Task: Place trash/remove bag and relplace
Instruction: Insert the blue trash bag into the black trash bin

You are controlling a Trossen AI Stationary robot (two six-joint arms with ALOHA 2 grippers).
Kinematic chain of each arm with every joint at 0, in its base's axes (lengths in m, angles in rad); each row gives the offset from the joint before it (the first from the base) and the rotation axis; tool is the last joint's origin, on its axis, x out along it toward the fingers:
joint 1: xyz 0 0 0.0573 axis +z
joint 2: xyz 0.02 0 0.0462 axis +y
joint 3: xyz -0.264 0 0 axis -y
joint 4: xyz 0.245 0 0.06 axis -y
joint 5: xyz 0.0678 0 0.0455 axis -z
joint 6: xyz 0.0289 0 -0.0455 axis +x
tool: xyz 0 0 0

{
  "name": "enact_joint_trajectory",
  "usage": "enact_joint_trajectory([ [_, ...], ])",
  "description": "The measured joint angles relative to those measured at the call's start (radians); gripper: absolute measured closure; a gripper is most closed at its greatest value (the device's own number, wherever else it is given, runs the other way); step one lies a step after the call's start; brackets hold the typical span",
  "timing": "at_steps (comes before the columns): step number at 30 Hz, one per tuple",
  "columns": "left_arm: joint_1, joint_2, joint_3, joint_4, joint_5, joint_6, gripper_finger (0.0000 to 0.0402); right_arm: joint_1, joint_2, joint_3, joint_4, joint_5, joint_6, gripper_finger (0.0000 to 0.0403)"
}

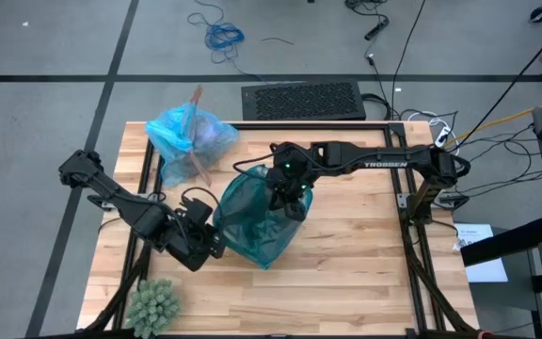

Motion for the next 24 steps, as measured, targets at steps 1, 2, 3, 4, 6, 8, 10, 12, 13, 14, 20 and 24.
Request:
enact_joint_trajectory([
  [1,0.000,0.000,-0.013,0.021,0.000,0.000,0.0402,0.000,0.000,0.001,-0.009,0.001,-0.007,0.0403],
  [2,0.000,0.000,-0.023,0.040,0.000,0.000,0.0402,0.000,-0.001,0.001,-0.023,0.004,-0.015,0.0403],
  [3,0.000,0.000,-0.030,0.055,-0.002,0.000,0.0402,0.000,-0.003,0.002,-0.042,0.004,-0.023,0.0403],
  [4,0.000,0.000,-0.039,0.072,-0.007,0.000,0.0401,-0.002,-0.004,0.002,-0.064,0.004,-0.032,0.0403],
  [6,0.000,0.000,-0.054,0.096,-0.031,0.000,0.0401,-0.003,-0.006,0.002,-0.103,0.008,-0.057,0.0403],
  [8,0.002,0.000,-0.058,0.099,-0.050,0.001,0.0401,-0.008,-0.007,0.000,-0.133,0.008,-0.077,0.0403],
  [10,0.008,0.000,-0.058,0.102,-0.061,0.004,0.0402,-0.018,-0.009,-0.006,-0.163,0.012,-0.090,0.0403],
  [12,0.014,0.000,-0.058,0.115,-0.071,0.025,0.0401,-0.030,-0.026,-0.007,-0.169,0.011,-0.093,0.0403],
  [13,0.020,0.000,-0.058,0.124,-0.075,0.038,0.0402,-0.037,-0.041,-0.006,-0.167,0.010,-0.092,0.0403],
  [14,0.024,0.000,-0.058,0.131,-0.075,0.051,0.0402,-0.043,-0.058,-0.005,-0.165,0.008,-0.090,0.0403],
  [20,0.031,0.000,-0.058,0.149,-0.074,0.087,0.0402,-0.051,-0.110,-0.004,-0.116,0.007,-0.022,0.0403],
  [24,0.031,0.000,-0.047,0.148,-0.075,0.089,0.0401,-0.024,-0.124,0.045,-0.100,0.005,0.013,0.0403],
])
